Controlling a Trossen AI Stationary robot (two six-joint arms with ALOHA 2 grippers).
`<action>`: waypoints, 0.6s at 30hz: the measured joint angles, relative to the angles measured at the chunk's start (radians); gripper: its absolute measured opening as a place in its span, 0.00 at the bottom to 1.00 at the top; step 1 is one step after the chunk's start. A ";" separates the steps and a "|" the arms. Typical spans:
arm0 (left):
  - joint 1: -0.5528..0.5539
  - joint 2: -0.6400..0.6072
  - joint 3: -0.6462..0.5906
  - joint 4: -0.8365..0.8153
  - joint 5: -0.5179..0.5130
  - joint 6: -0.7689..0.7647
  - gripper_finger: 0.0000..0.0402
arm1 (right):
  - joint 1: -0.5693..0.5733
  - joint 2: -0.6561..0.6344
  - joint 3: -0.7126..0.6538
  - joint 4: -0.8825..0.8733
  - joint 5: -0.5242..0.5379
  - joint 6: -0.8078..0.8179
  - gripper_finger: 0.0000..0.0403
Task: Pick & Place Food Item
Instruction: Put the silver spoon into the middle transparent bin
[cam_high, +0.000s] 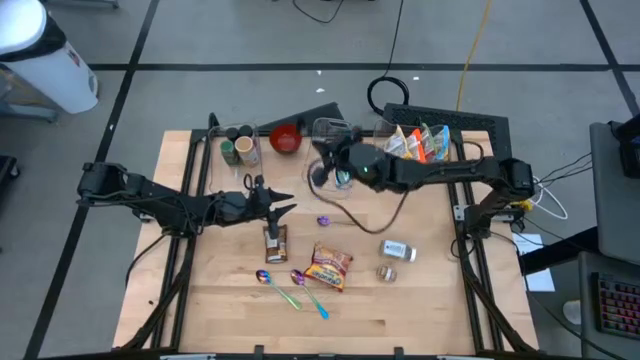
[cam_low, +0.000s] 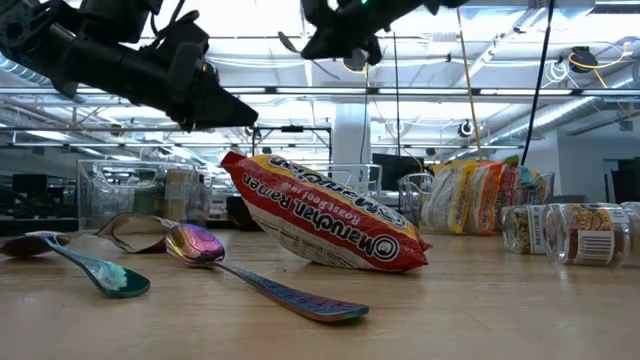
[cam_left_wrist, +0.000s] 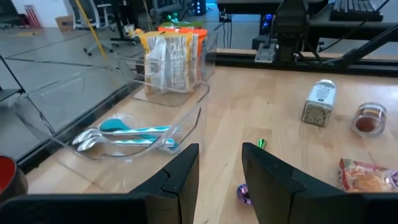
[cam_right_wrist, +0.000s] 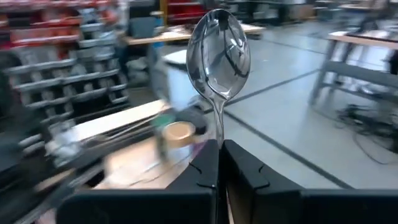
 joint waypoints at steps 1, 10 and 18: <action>0.000 0.000 0.000 0.006 0.000 0.000 0.32 | -0.020 0.012 0.010 0.010 0.000 0.001 0.00; 0.000 0.000 0.000 0.024 -0.002 -0.005 0.32 | -0.161 0.143 0.053 -0.047 -0.002 0.159 0.00; 0.001 0.000 0.000 0.014 -0.002 -0.017 0.32 | -0.217 0.252 0.053 -0.146 -0.001 0.286 0.00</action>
